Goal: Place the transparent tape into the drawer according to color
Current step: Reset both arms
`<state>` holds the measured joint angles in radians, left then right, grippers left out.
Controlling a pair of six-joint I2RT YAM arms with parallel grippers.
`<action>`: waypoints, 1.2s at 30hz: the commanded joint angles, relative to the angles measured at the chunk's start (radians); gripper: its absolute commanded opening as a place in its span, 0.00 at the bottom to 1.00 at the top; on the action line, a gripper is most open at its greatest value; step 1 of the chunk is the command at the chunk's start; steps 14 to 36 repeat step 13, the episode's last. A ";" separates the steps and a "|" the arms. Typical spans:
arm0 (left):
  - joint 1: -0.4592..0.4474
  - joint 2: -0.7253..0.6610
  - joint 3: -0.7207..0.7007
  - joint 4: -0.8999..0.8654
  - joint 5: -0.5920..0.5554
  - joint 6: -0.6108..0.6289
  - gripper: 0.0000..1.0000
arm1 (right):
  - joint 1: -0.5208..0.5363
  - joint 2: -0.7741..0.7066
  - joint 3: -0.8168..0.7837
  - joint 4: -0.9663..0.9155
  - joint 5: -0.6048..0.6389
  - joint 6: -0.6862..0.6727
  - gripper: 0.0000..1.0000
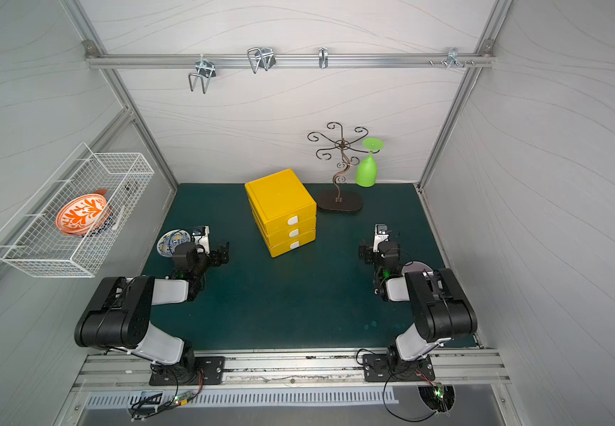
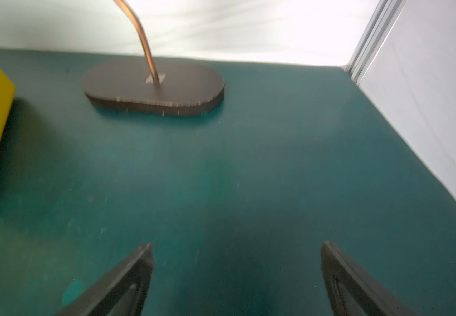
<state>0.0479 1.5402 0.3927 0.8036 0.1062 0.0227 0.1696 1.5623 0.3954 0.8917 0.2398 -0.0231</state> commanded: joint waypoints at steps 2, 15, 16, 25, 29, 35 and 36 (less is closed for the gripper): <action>0.006 0.006 0.007 0.063 0.024 -0.006 0.99 | 0.000 0.004 0.001 -0.015 0.021 0.006 0.99; 0.006 0.006 0.008 0.062 0.025 -0.006 0.99 | 0.000 0.004 0.002 -0.016 0.021 0.008 0.99; 0.006 0.006 0.008 0.062 0.025 -0.006 0.99 | 0.000 0.004 0.002 -0.016 0.021 0.008 0.99; 0.006 0.006 0.008 0.062 0.025 -0.006 0.99 | 0.000 0.004 0.002 -0.016 0.021 0.008 0.99; 0.006 0.006 0.008 0.062 0.025 -0.006 0.99 | 0.000 0.004 0.002 -0.016 0.021 0.008 0.99; 0.006 0.006 0.008 0.062 0.025 -0.006 0.99 | 0.000 0.004 0.002 -0.016 0.021 0.008 0.99; 0.006 0.006 0.008 0.062 0.025 -0.006 0.99 | 0.000 0.004 0.002 -0.016 0.021 0.008 0.99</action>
